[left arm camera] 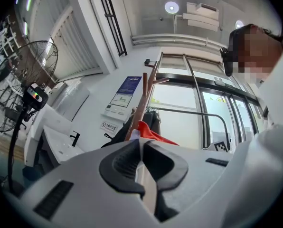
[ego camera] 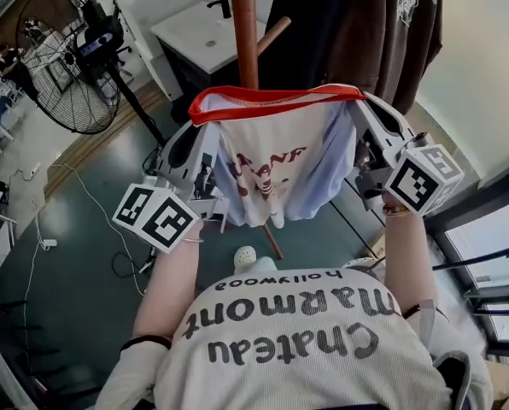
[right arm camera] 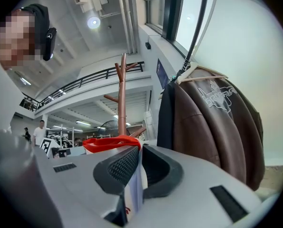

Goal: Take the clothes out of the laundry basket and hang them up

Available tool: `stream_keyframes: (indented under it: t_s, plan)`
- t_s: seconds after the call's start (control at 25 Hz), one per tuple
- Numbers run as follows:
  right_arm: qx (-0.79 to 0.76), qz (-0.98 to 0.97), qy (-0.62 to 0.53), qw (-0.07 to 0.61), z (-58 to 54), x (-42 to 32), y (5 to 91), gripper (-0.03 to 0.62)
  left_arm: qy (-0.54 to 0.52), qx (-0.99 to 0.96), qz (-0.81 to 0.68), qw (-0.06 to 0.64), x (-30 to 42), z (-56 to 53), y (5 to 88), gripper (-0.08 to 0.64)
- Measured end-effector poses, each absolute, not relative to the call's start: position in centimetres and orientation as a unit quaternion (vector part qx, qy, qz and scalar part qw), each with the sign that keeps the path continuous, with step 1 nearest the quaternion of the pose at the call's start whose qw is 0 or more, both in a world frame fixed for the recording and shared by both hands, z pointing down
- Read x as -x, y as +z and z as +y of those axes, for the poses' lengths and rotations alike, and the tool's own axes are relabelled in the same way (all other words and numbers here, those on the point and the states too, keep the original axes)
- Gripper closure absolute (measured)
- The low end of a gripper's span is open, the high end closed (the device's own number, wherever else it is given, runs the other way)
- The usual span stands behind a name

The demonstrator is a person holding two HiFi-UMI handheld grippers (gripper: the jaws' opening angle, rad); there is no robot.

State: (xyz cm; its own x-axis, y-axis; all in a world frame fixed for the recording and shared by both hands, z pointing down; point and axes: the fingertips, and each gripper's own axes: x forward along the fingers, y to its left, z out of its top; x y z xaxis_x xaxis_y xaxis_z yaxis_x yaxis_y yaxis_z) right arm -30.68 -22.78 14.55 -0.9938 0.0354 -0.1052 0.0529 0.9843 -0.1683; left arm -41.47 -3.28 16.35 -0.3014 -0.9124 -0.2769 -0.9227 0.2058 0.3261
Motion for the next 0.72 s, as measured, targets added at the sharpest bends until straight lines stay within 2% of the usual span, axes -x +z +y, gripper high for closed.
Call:
stream_keyframes:
  t_s: [0.32, 0.52, 0.72]
  plan:
    - [-0.018, 0.996, -0.039, 0.079, -21.9, 32.3, 11.9, 0.547, 0.196, 0.584, 0.787, 0.034, 43.2, -2.3, 14.6, 0.541]
    - [-0.009, 0.995, -0.03, 0.092, -22.2, 34.3, 12.4, 0.546, 0.155, 0.556, 0.816, -0.002, 44.8, -2.6, 16.3, 0.541]
    - [0.01, 0.998, -0.042, 0.049, -23.3, 36.4, 15.4, 0.547, 0.136, 0.535, 0.833, -0.039, 46.1, -3.2, 18.9, 0.541]
